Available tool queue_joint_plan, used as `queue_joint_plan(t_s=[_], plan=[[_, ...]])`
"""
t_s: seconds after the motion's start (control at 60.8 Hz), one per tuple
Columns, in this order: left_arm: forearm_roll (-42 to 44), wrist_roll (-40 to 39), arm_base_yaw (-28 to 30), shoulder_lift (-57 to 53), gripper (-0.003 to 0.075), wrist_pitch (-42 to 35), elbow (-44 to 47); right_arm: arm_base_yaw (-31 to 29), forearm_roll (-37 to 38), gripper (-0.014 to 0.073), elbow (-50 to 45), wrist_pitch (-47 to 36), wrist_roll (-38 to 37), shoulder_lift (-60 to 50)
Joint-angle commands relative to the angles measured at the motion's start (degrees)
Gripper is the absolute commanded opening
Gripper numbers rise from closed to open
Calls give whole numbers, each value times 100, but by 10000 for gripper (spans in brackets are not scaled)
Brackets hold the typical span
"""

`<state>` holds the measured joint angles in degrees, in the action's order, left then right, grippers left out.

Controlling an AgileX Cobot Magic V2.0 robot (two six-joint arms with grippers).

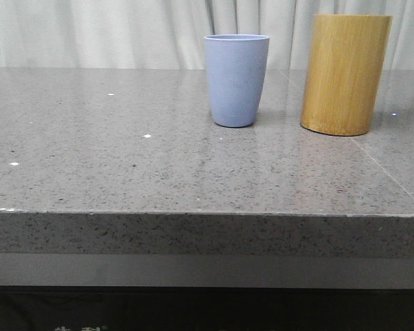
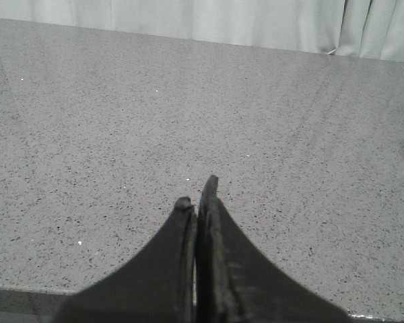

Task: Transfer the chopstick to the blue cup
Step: 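Grasp the pink stick with the right gripper and pull it upward, then carry the pink stick over the blue cup, lower it in, release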

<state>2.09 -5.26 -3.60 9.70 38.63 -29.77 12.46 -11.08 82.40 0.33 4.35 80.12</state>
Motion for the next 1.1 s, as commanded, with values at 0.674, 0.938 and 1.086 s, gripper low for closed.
queue_joint_plan(t_s=[0.674,0.938,1.086], plan=[[15,-45,14,71,-18,-473,-127,1326,66,-50,189,-1418,70,1393],[15,-45,14,71,-18,-473,-127,1330,60,221,172,-1191,70,1521],[15,-45,14,71,-18,-473,-127,1330,60,251,194,-1009,70,1355]])
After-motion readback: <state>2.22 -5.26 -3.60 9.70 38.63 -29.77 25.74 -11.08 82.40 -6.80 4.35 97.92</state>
